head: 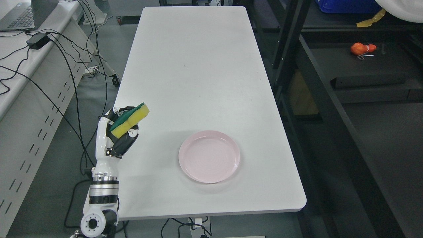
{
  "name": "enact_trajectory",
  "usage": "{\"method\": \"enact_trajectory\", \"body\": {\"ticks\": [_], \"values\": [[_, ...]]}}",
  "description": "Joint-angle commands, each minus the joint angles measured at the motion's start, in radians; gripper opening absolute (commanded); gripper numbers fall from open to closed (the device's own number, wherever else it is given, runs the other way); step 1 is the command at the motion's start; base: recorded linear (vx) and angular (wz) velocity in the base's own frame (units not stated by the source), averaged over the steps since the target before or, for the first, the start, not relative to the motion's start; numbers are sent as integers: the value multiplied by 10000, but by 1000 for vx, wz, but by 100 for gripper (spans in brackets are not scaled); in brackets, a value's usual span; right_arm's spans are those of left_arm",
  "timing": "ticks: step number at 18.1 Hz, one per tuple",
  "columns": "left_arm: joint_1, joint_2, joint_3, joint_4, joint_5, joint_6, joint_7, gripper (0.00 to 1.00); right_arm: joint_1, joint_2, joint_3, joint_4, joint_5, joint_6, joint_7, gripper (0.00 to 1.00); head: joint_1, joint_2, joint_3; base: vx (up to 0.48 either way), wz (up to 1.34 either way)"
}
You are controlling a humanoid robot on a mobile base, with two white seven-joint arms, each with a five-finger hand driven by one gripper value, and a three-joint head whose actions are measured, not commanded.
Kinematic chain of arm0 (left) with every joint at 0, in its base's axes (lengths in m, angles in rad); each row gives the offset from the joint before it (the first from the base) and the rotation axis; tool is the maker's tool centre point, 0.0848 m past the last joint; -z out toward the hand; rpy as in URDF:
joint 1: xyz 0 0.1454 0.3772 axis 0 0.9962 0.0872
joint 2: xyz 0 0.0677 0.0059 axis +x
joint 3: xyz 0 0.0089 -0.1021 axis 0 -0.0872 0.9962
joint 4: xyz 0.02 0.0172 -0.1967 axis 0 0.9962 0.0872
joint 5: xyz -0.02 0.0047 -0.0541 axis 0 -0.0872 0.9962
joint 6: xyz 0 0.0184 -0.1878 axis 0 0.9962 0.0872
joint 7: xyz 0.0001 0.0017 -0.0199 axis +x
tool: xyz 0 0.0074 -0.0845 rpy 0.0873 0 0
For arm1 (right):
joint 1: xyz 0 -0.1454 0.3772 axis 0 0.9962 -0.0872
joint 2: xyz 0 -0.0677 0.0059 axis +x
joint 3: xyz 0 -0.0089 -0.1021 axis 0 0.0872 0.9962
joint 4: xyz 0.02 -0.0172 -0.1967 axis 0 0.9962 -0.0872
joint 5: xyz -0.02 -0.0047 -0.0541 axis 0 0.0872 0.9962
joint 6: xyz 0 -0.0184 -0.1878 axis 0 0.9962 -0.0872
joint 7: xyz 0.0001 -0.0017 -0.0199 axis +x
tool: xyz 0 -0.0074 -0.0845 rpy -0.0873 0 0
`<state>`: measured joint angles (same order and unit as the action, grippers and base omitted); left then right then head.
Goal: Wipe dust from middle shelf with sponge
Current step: 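Carry the sponge in the left hand toward the metal shelf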
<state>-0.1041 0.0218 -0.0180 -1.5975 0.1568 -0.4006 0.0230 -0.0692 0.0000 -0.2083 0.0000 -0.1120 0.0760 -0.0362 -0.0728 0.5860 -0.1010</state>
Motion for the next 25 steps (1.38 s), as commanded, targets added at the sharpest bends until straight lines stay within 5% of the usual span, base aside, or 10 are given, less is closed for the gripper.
{"method": "enact_trajectory", "body": {"ticks": [1,25], "values": [[1637,-43,27,-700,502,-457,0,0,2,-175,-4,-174,0,7,-7,100,0,0,0,-105,36],[2022,-43,-96,-684,533,-642,-46,0,2,-175,-4,-174,0,7,-7,100,0,0,0,-237,-162]]}}
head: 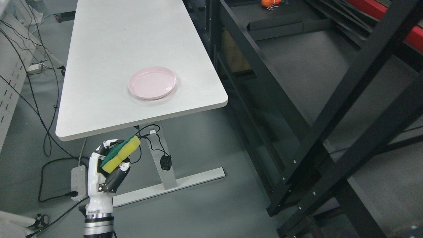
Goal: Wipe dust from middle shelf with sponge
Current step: 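Carry the sponge in the left hand toward the metal shelf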
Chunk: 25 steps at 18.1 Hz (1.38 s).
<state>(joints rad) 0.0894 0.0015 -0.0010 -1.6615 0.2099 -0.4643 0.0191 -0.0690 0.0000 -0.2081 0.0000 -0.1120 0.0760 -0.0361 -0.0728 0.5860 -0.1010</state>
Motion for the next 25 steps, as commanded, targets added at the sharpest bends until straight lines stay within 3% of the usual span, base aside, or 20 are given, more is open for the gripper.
{"method": "enact_trajectory", "body": {"ticks": [1,17,22,25], "values": [[103,160,-267,-44,3,-5,-7,0,0,-175,-5,-174,0,7,-7,100,0,0,0,-264,-383],[104,160,-634,2,3,179,-22,0,0,-175,-5,-174,0,7,-7,100,0,0,0,-177,-624],[-202,160,-1890,33,-180,179,-602,0,0,-175,-5,-174,0,7,-7,100,0,-1,0,-107,-760],[-1363,160,-2901,475,-1724,179,-1294,0,0,-175,-5,-174,0,7,-7,100,0,-3,0,-79,-653]]}}
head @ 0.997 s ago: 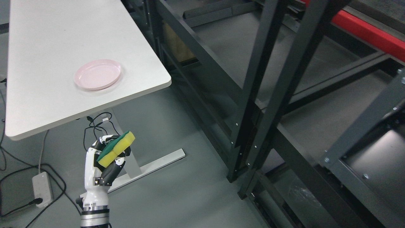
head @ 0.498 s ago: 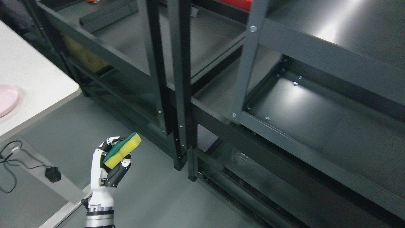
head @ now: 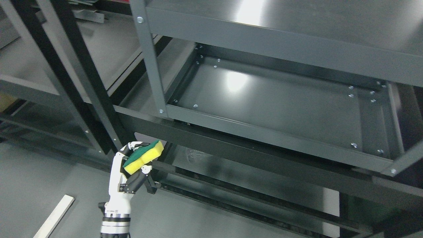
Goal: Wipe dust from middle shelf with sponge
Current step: 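Carry the sponge in the left hand toward the metal shelf, then press the sponge onto the middle shelf and sweep it toward the left arm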
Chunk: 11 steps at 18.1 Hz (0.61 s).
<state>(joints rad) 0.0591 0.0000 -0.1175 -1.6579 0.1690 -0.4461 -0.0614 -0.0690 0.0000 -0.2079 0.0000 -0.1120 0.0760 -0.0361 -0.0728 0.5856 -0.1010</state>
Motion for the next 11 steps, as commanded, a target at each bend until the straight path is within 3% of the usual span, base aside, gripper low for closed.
{"method": "enact_trajectory", "body": {"ticks": [1,5,11], "values": [[-1689,174,-1997,593,-1732,-3,-597,0,-1,-175,-7,-175,0,7,-7,100,0,0,0,-63,-553],[-4098,174,-2949,1146,-3679,-79,-1301,1,-1,-175,-7,-175,0,7,-7,100,0,-1,0,-23,-445],[-5974,174,-4468,1116,-5828,-813,-2223,1,-1,-175,8,-175,0,7,-7,100,0,-3,0,21,-258]]}}
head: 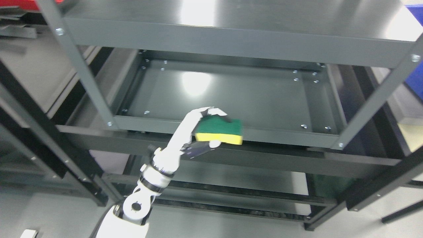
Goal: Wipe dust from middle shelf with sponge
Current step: 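Press the sponge onto the middle shelf and sweep it toward the left arm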
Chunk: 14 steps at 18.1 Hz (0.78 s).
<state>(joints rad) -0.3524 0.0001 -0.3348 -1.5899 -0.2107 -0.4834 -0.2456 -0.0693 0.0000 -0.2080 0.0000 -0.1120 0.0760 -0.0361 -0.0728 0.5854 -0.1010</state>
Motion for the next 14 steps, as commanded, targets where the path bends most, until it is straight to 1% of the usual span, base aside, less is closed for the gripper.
{"method": "enact_trajectory", "body": {"ticks": [1,2,4,7,10,14], "values": [[-1951,174,-2419,406,-2415,-671,-564,1,3,-175,-6,-174,0,7,-7,100,0,0,0,33,-311],[-2043,174,-2617,330,-2874,-1053,-779,1,3,-175,-6,-174,0,7,-7,100,0,0,0,33,-311],[-2258,174,-2833,176,-3352,-1683,-827,0,3,-175,-6,-174,0,7,-7,100,0,-3,0,45,-395],[-3038,174,-2713,-329,-3523,-2465,-827,0,3,-175,-6,-174,0,7,-7,100,0,-3,0,17,-300],[-4279,174,-1534,-683,-3523,-3020,-827,0,3,-175,9,-174,0,7,-7,100,0,-3,0,13,-105],[-6151,174,-306,-790,-3813,-3020,-918,0,3,-175,9,-174,0,7,-7,100,0,-3,0,13,-4]]}}
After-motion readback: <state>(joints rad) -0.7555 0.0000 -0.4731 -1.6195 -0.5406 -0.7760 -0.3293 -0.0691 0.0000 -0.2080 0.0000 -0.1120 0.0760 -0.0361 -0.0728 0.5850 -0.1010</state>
